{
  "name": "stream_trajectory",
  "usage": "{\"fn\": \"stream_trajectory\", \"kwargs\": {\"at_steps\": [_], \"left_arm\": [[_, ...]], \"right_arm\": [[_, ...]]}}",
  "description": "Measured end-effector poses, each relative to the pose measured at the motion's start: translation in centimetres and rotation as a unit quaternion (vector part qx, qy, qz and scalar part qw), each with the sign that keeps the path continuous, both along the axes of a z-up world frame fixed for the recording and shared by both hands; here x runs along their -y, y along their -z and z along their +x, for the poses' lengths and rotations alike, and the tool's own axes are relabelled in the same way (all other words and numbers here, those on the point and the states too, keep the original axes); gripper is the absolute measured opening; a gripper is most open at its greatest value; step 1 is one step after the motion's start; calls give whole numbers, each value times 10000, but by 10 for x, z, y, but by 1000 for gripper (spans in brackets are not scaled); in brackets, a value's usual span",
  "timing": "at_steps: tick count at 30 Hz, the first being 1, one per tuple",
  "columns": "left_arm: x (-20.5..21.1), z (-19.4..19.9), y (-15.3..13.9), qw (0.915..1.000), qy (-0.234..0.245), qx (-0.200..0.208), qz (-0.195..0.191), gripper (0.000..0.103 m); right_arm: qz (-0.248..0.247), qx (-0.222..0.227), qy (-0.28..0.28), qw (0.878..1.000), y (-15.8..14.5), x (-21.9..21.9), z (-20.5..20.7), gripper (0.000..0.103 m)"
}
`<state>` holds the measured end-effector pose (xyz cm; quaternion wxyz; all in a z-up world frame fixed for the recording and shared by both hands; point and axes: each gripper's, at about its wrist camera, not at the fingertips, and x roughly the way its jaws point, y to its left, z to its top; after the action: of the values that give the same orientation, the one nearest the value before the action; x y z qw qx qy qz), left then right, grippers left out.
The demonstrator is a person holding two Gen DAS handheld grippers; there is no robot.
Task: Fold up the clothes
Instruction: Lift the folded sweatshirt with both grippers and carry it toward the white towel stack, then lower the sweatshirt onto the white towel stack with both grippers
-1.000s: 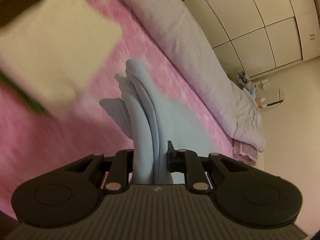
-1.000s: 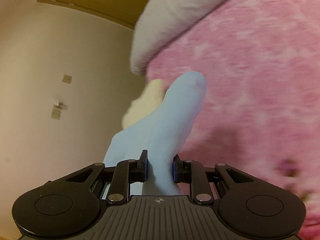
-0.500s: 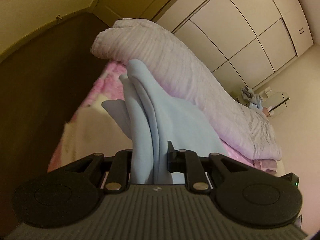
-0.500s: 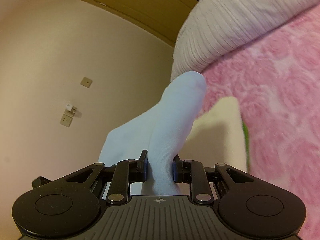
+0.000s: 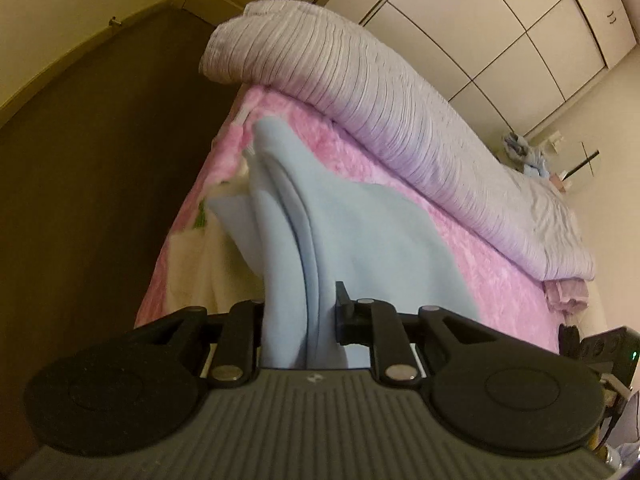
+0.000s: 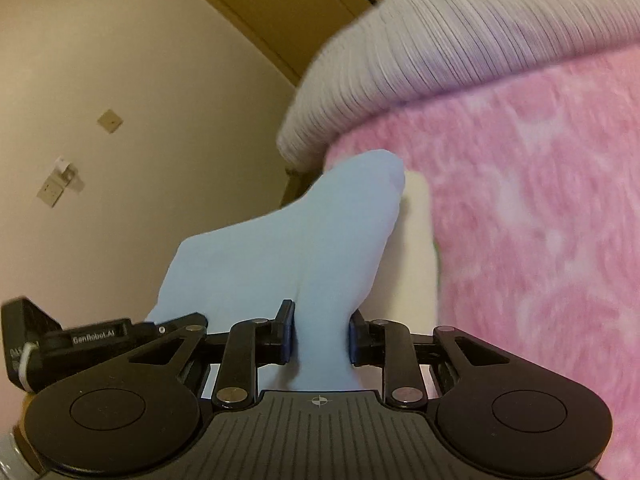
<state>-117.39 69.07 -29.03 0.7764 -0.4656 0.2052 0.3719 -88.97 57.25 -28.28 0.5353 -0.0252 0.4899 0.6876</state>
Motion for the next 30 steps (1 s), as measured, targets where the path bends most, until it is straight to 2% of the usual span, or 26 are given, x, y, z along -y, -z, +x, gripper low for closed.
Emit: {"fn": "stream_trajectory", "kwargs": {"at_steps": [1,3,4,8,14,15,16,17,19,21,25,27,30], "left_arm": [[-2,-1,6,9999,-29,-28,-97,17],[-6,-4,16,9995,-82,-14,-304,28],[-7,-7,19,9990,-106,74,-426,29],[1,-26,17,9976,-229,149,-641,31],[42,-51,10,9962,-461,174,-721,34],[50,-55,11,9956,-520,247,-733,34],[55,-57,13,9952,-553,289,-754,26],[58,-57,13,9951,-561,290,-757,16],[63,-56,12,9954,-566,268,-730,15],[61,-54,15,9954,-591,134,-737,16],[54,-52,17,9948,-618,-127,-804,23],[55,-54,-1,9949,-676,-389,-636,25],[66,-58,-35,9918,-826,-952,-229,20]], "right_arm": [[-215,-46,46,9997,6,-3,0,25],[-645,-138,138,9977,19,-9,1,32],[-844,-183,186,9961,25,-12,1,36],[-831,-154,351,9958,14,-4,8,43],[-938,-276,314,9947,-1,37,14,45],[-989,-303,272,9943,-3,46,13,45],[-1015,-285,240,9941,0,51,9,45],[-1040,-259,208,9940,3,57,6,42],[-1122,78,87,9936,3,56,2,18],[-1121,172,27,9935,-2,55,5,16],[-1310,484,-122,9901,-2,52,-4,18],[-1435,623,-63,9877,-8,55,-9,19],[-1331,1153,30,9844,-40,59,-18,20]]}}
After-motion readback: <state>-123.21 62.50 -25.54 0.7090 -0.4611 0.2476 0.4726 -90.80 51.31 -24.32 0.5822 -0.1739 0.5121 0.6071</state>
